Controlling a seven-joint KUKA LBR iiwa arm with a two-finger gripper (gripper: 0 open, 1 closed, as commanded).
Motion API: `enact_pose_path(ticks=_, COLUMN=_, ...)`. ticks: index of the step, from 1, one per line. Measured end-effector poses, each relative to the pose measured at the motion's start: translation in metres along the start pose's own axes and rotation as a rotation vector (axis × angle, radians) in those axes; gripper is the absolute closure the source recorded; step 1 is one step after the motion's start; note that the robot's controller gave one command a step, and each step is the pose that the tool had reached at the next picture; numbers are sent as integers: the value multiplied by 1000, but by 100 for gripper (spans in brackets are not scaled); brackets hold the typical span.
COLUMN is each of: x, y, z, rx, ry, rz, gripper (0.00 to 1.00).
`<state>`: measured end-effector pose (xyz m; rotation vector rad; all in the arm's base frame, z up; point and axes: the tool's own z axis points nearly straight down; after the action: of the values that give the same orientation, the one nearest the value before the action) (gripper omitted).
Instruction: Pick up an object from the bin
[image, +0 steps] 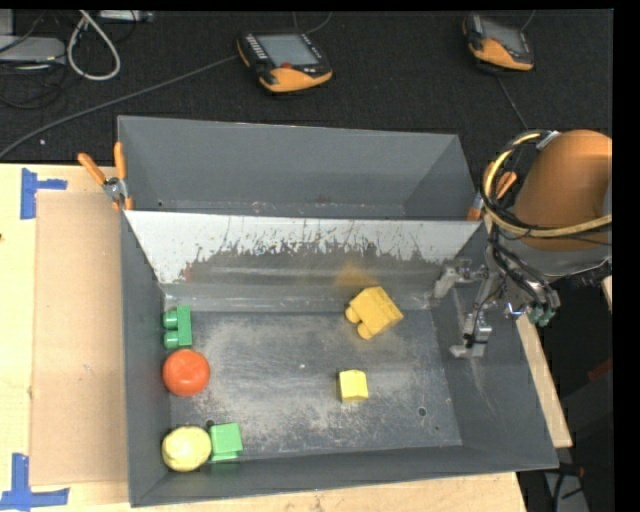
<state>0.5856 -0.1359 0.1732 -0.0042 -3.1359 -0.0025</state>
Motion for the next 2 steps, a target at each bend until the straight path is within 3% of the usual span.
enact_pose_path(ticks=1, x=-1, y=1, z=-2, rx=1, ry=-6, rz=-3, gripper=0)
enact_pose_path(ticks=2, x=21, y=79, z=98, rx=1, ry=-5, rz=-23, gripper=0)
